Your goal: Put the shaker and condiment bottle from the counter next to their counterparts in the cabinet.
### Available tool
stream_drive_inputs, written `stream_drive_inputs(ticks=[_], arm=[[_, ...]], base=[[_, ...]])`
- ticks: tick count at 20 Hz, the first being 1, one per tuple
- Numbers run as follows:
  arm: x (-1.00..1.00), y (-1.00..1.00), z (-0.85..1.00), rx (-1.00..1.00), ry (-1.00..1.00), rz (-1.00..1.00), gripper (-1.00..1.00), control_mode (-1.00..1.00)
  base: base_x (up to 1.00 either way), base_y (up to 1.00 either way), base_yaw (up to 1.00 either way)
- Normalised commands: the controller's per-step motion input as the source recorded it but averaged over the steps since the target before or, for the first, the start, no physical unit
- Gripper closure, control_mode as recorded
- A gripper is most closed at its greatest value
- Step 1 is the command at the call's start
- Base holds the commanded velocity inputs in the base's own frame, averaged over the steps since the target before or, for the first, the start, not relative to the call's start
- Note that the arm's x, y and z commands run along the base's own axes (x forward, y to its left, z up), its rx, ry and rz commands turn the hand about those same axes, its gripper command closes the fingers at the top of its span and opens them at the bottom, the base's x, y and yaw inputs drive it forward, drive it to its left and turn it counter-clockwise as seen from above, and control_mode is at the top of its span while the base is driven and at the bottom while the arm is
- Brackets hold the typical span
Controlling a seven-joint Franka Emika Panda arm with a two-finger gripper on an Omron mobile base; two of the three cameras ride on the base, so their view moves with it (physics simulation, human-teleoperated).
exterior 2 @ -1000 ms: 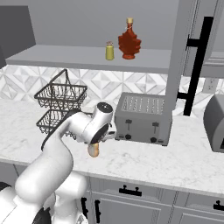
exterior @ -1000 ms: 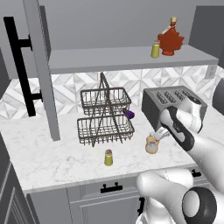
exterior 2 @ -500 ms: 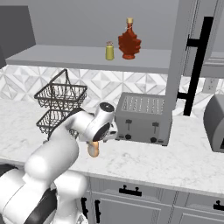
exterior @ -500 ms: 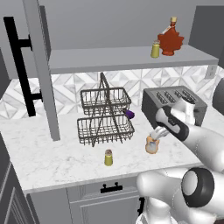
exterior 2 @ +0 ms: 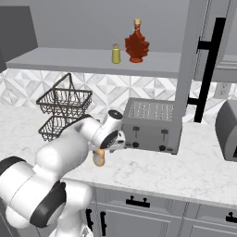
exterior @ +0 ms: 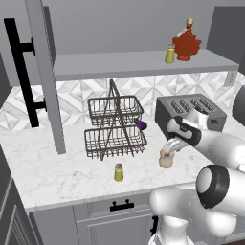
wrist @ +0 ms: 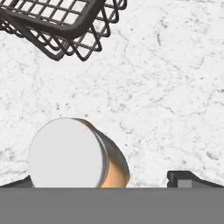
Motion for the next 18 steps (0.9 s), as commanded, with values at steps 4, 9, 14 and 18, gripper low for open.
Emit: stream_drive_inputs(ticks=[4, 9, 14, 18], arm=[[0.19, 0.0, -0.28, 0.01, 0.12, 0.01, -1.0, -1.0], [0.13, 0.08, -0.35, 0.0, 0.2, 0.05, 1.0, -1.0], [0.0, 0.15, -0.15, 0.02, 0.1, 0.06, 1.0, -1.0], [0.0, -0.03, 0.03, 0.14, 0.0, 0.09, 1.0, -1.0]], base=[[0.0, 0.0, 0.0], [0.0, 0.0, 0.0], [0.0, 0.0, 0.0], [0.0, 0.0, 0.0]])
